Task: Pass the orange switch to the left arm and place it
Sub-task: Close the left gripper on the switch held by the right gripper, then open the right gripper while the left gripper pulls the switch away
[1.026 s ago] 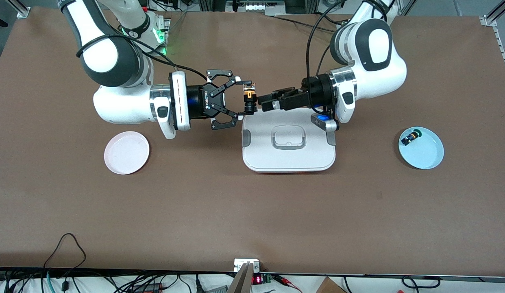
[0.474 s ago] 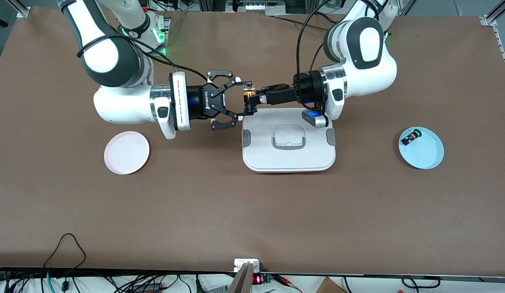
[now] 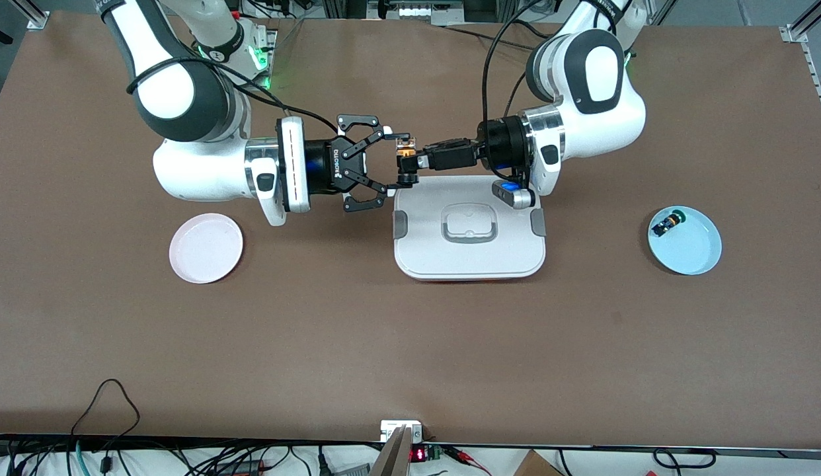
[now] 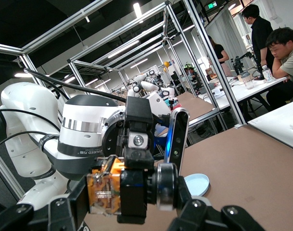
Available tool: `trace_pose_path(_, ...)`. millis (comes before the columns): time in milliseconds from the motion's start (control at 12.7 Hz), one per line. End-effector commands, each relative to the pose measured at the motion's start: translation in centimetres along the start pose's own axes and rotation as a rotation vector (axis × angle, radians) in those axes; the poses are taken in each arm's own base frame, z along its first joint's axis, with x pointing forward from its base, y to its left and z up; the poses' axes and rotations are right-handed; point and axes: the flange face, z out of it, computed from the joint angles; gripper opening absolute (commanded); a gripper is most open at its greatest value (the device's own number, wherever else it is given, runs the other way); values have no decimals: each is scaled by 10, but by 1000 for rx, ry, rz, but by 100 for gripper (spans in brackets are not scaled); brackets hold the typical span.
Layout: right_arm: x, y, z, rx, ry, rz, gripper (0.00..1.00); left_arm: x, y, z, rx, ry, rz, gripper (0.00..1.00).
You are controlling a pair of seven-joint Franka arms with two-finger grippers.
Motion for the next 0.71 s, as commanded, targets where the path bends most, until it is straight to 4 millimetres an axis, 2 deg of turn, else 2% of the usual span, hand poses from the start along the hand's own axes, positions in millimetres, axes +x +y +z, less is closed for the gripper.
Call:
trace_pose_path(0, -3, -5, 4, -13, 14, 29, 99, 2, 0, 2, -10, 0, 58, 0)
trace_pose_path(237, -4, -7, 3, -15, 31, 55, 100, 8, -1, -7, -6, 13, 48, 0)
trace_pose_path(316, -4, -7, 3, -16, 31, 57, 100, 12, -10, -11, 15, 24, 44, 0)
trace_pose_path(395, -4, -6, 0, -21, 32, 59, 100, 16, -10, -18, 68, 32, 91, 0)
trace_pose_path(553, -11, -2, -17, -63, 26, 85, 100, 39, -14, -50, 222, 49, 200, 0)
trace_pose_path(632, -15, 1, -26, -75, 24, 98, 100, 53, -13, -72, 271, 33, 219, 0)
